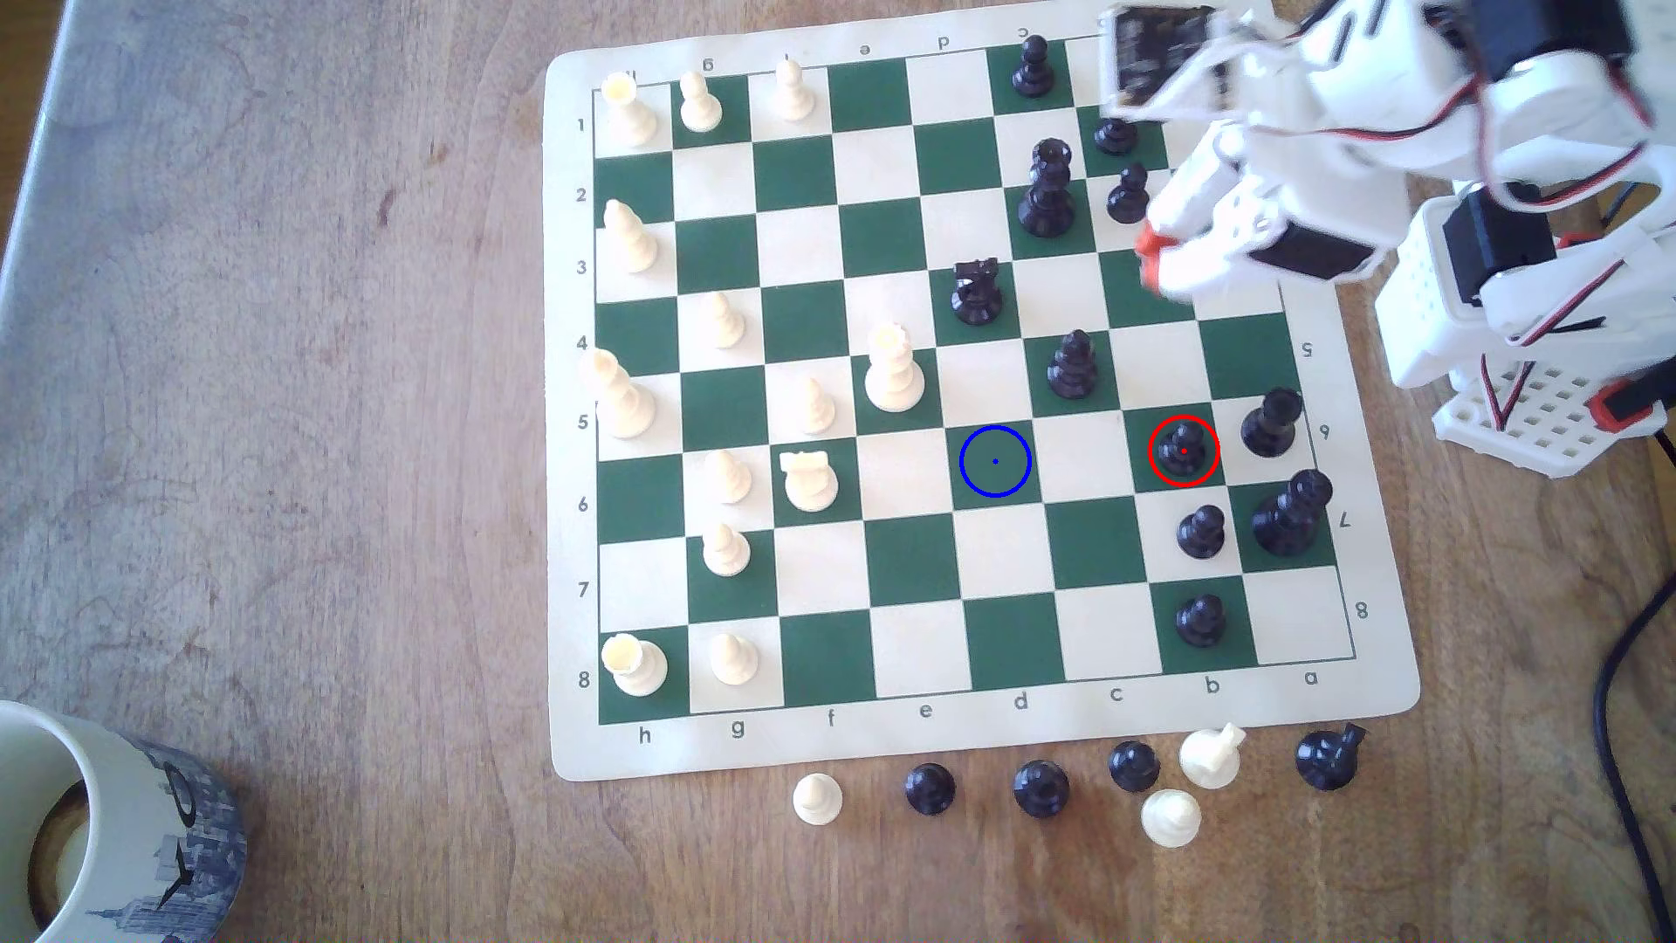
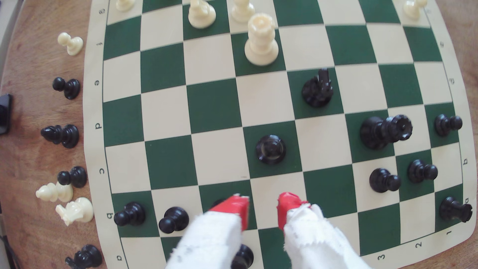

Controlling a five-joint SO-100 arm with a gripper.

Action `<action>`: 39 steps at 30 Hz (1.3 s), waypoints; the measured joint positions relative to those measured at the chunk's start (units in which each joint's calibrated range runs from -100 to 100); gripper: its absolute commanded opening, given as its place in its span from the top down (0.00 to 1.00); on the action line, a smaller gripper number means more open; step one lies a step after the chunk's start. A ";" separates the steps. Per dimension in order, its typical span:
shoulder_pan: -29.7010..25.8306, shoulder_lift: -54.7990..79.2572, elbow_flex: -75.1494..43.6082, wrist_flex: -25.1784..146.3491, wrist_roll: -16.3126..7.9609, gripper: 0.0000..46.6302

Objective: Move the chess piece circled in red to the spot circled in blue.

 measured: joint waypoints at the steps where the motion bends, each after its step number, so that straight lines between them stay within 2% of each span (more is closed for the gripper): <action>1: -0.52 0.42 0.00 0.48 -0.20 0.74; 11: -5.38 2.60 3.62 3.59 -3.32 0.77; 15: -8.33 2.60 7.86 2.95 -3.27 0.77; 21: -9.73 5.70 11.75 -2.07 -3.91 0.73; 28: -10.10 11.98 11.75 -7.17 -6.54 0.74; 39: -10.62 15.25 15.36 -10.44 -6.84 0.73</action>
